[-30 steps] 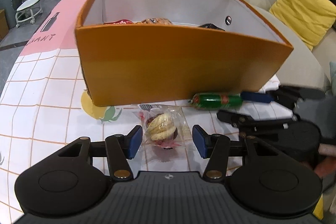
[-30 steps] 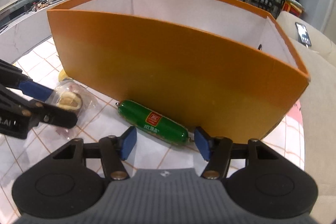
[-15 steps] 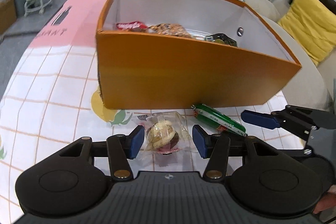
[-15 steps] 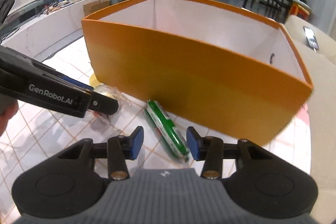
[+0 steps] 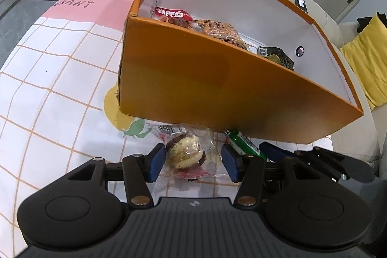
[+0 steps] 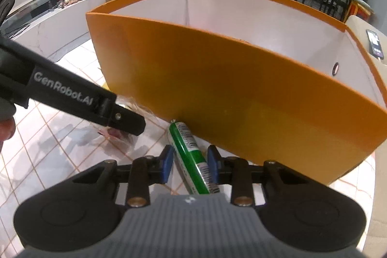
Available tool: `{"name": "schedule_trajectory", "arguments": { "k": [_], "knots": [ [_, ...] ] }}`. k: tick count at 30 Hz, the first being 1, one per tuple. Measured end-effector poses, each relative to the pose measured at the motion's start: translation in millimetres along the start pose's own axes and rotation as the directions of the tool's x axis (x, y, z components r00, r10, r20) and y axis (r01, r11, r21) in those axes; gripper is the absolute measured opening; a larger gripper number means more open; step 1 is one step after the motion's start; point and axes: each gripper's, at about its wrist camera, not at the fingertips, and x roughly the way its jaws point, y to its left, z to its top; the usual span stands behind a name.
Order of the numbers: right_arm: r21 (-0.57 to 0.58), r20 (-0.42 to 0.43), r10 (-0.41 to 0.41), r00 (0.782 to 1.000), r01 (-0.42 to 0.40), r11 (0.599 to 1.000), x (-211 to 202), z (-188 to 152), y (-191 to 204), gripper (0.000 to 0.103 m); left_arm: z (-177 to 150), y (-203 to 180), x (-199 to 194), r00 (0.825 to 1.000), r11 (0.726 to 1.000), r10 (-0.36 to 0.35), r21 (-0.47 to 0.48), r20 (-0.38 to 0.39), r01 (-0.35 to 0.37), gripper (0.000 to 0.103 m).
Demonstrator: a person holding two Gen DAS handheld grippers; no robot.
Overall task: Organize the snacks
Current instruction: 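Grasp the clear pastry pack with the left gripper while the right grasps the green sausage, then lift the pastry pack and green sausage and carry both over the orange box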
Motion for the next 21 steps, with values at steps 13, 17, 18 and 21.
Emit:
{"name": "schedule_trajectory", "arguments": {
  "k": [13,17,18,21],
  "knots": [
    [0.195,-0.02,-0.062,0.998,0.064,0.979,2.2,-4.7,9.3,0.029,-6.1,1.0,1.4,0.999,0.999,0.006,0.041,0.041,-0.008,0.05],
    [0.104,-0.04,-0.11,0.993,0.113,0.988,7.8,0.9,28.9,0.025,-12.8,-1.3,-5.1,0.999,0.997,0.021,0.079,0.029,-0.023,0.049],
    [0.116,-0.045,-0.109,0.993,0.114,0.987,7.1,1.1,29.3,0.024,-14.7,-0.8,-6.9,0.999,0.996,0.02,0.084,0.026,-0.022,0.049],
    [0.168,-0.06,-0.112,0.992,0.12,0.978,3.5,1.3,29.6,0.021,-19.4,1.5,-12.4,0.999,0.996,0.029,0.08,0.017,-0.031,0.048]
  ]
}}
